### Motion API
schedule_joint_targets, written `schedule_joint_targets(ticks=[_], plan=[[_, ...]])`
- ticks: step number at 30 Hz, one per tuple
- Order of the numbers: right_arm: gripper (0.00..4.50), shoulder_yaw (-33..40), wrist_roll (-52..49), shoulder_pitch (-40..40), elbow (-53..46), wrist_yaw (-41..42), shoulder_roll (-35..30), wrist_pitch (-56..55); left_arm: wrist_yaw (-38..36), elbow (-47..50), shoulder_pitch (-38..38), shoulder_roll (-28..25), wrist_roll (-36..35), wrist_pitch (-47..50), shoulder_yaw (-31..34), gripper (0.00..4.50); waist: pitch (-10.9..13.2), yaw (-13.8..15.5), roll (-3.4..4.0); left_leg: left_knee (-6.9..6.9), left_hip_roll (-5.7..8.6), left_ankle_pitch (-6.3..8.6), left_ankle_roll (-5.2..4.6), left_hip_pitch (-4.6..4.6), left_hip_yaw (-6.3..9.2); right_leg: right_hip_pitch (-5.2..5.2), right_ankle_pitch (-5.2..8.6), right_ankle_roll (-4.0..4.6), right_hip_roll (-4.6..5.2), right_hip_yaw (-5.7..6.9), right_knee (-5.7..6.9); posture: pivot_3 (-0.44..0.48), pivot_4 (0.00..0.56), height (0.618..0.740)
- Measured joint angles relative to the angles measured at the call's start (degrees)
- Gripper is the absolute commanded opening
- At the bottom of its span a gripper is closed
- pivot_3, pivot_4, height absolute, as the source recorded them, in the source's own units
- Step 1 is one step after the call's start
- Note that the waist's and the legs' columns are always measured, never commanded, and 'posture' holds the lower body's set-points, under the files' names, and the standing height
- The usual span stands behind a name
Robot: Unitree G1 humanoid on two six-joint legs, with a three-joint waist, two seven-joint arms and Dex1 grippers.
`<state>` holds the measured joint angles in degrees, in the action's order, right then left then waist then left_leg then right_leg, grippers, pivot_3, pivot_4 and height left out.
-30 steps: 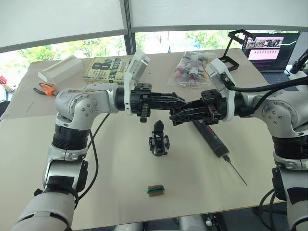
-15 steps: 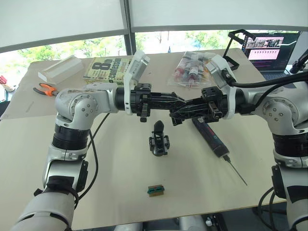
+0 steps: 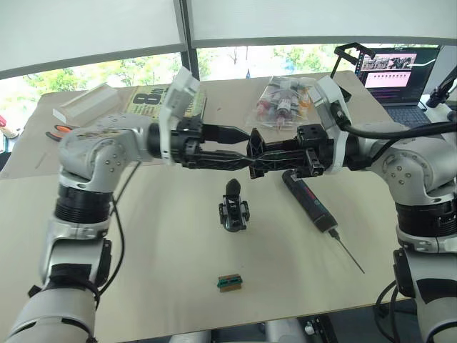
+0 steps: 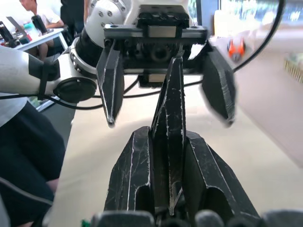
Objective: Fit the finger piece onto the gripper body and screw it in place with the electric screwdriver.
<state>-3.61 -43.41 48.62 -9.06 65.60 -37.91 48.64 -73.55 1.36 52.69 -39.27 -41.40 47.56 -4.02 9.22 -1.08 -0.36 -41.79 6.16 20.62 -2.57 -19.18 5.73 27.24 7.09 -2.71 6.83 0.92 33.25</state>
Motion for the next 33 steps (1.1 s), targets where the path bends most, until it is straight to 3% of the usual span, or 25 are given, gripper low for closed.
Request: schedule_joint_targets(ticks=[4, 10, 15, 18, 23, 33], plan=[[0.38, 0.0, 0.7, -4.8, -1.7, 1.7, 2.1, -6.2, -6.0, 0.5, -8.5, -7.8, 5.0, -7.2, 0.0, 4.5, 0.0, -0.2, 0.04, 0.01, 0.0, 0.0, 0.01, -0.01, 0.0, 0.03, -0.02, 0.03, -0.07, -0.02, 0.0, 0.0, 0.15, 0.738], [0.38, -1.3, 3.5, -9.5, -4.1, 6.5, 2.8, -14.1, -8.6, 4.2, -20.1, -11.3, 11.2, -17.2, -0.6, 4.5, 0.0, 0.3, 0.04, 0.02, -0.03, 0.01, 0.0, -0.01, 0.0, -0.02, -0.06, 0.02, -0.14, -0.03, -0.02, 0.0, 0.15, 0.738], [0.38, -4.0, 5.1, -12.4, -4.1, 8.0, 4.6, -17.1, -2.0, 4.1, -30.6, -3.6, 21.4, -29.8, -7.1, 4.5, 0.0, 0.4, 0.05, -0.05, -0.07, 0.0, 0.01, -0.05, -0.05, -0.05, -0.17, 0.07, -0.18, -0.04, -0.06, 0.0, 0.15, 0.738], [0.38, -4.0, 5.1, -12.7, -4.5, 7.9, 4.6, -17.2, -0.2, 3.2, -30.9, -2.8, 24.8, -34.4, -8.3, 4.5, 0.0, 0.4, 0.02, -0.06, -0.12, -0.05, 0.09, -0.03, -0.05, -0.04, -0.26, 0.15, -0.22, -0.08, -0.09, 0.0, 0.15, 0.738], [0.38, -3.8, 4.8, -14.0, -6.2, 6.8, 3.6, -16.4, 6.4, -0.8, -30.1, 5.7, 28.6, -37.3, -10.3, 4.5, 0.0, 0.8, 0.09, -0.08, -0.14, -0.08, 0.13, 0.01, -0.06, -0.08, -0.29, 0.16, -0.26, -0.13, -0.06, 0.0, 0.15, 0.738], [0.38, -3.1, 4.1, -16.3, -8.1, 5.2, 2.5, -15.8, 8.0, -7.6, -30.0, 10.6, 30.7, -39.4, -11.2, 4.5, 0.0, 0.5, 0.08, -0.07, -0.18, -0.09, 0.14, 0.02, -0.1, -0.06, -0.31, 0.18, -0.28, -0.15, -0.07, 0.0, 0.15, 0.738]])
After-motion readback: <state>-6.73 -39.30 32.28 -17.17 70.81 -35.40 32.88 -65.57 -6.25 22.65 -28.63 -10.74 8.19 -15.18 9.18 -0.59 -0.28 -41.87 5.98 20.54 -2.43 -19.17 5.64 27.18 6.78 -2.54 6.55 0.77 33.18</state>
